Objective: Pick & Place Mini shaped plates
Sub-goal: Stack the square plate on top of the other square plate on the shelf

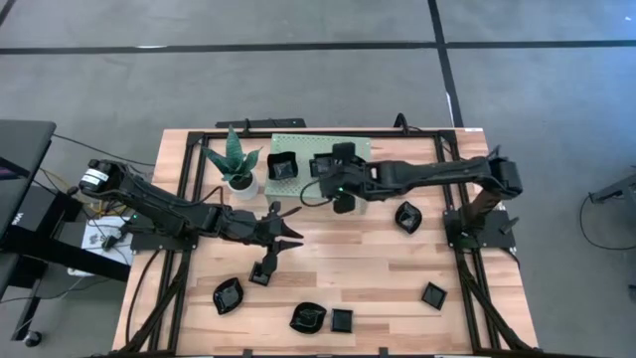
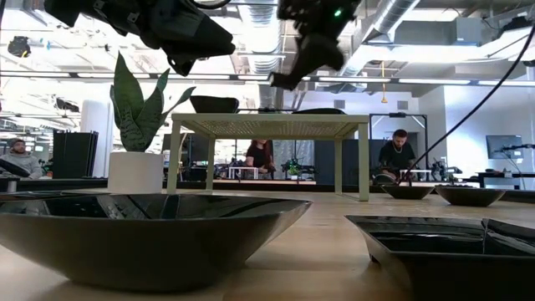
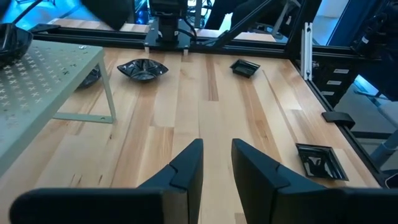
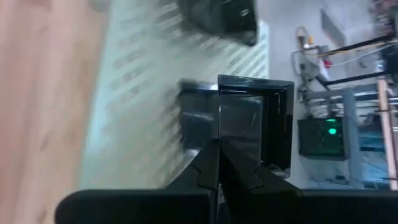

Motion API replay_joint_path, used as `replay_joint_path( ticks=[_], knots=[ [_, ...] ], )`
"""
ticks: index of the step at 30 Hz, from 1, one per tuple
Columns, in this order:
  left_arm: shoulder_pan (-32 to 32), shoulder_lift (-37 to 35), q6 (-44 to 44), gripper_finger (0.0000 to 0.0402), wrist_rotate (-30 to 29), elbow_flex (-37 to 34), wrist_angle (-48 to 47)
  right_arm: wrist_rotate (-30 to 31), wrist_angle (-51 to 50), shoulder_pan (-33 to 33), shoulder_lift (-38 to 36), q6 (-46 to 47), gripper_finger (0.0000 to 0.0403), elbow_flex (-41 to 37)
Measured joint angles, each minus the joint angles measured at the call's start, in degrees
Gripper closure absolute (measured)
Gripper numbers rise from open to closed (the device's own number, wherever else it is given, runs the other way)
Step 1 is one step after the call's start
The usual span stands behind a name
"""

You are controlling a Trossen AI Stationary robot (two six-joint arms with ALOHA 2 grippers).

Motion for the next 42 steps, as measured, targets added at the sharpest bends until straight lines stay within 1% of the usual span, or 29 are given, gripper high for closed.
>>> replay_joint_path(
  ticks=[3,7,17,19,21,23,31,34,42],
  knots=[
    [0.0,0.0,0.0,0.0316,-0.2,0.0,0.0,0.1,2.3,-0.1,2.0,-1.5,0.0402,0.0],
    [-0.1,0.0,0.0,0.0316,-0.1,0.0,0.0,0.3,2.6,0.0,3.6,-3.6,0.0402,0.0],
    [-0.1,0.0,0.0,0.0316,-0.1,0.0,0.2,-0.1,3.6,-1.3,3.6,-4.3,0.0401,0.0],
    [-0.1,0.0,0.0,0.0316,-0.1,0.0,0.4,-2.3,3.1,-2.1,3.6,-4.3,0.0397,0.0],
    [-0.1,0.0,0.0,0.0316,-0.1,0.0,0.5,-6.2,3.2,-2.9,3.6,-4.3,0.0391,0.0],
    [-0.1,0.0,0.0,0.0316,-0.1,0.0,0.5,-8.3,3.3,-3.6,3.6,-4.1,0.0385,0.0],
    [-0.1,0.0,0.0,0.0316,-0.1,0.0,0.5,-8.9,3.0,-5.2,3.6,-3.7,0.0380,0.0],
    [-0.1,0.0,0.0,0.0316,-0.1,0.0,0.5,-8.9,3.0,-5.5,3.6,-4.0,0.0371,0.0],
    [-0.1,0.0,0.0,0.0316,0.0,0.0,0.5,-8.9,3.0,-5.1,3.6,-3.9,0.0328,0.0]
  ],
)
